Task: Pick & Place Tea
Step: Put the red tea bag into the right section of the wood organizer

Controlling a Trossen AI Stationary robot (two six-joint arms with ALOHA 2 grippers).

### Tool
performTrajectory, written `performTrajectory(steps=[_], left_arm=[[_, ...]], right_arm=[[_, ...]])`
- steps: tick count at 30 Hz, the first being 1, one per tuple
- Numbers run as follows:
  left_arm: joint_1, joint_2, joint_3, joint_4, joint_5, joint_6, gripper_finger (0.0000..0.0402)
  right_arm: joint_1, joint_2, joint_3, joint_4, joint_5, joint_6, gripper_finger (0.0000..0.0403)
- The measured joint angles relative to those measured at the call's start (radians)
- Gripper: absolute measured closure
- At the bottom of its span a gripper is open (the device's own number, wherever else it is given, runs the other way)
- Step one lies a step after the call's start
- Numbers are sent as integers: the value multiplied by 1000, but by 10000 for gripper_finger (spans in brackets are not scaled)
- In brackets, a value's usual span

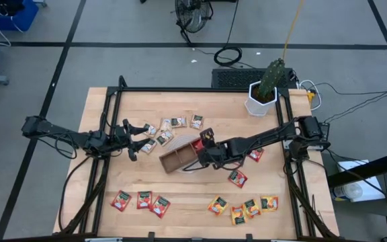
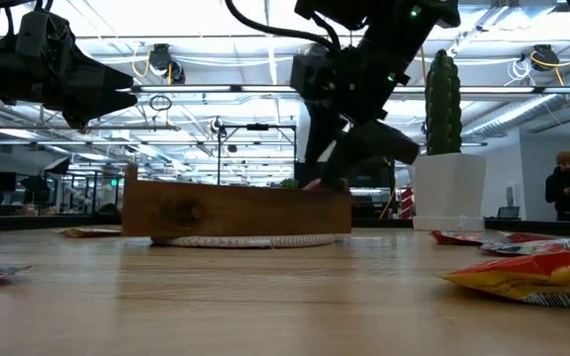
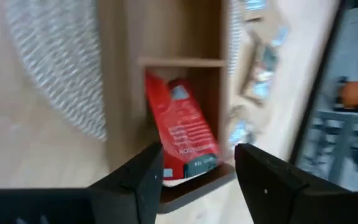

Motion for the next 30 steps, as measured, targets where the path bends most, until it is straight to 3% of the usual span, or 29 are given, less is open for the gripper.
performTrajectory(steps=[5,17,21,24,30], left_arm=[[0,0,0,0,0,0,162],[0,0,0,0,0,0,162],[0,0,0,0,0,0,163],[0,0,0,0,0,0,163],[0,0,0,0,0,0,162]], right_arm=[[5,0,0,91,86,-37,231],[-38,-1,0,363,78,-80,234],[-26,-36,0,235,135,-146,232],[9,-53,0,103,129,-94,232],[59,-51,-1,-65,-28,-29,232]])
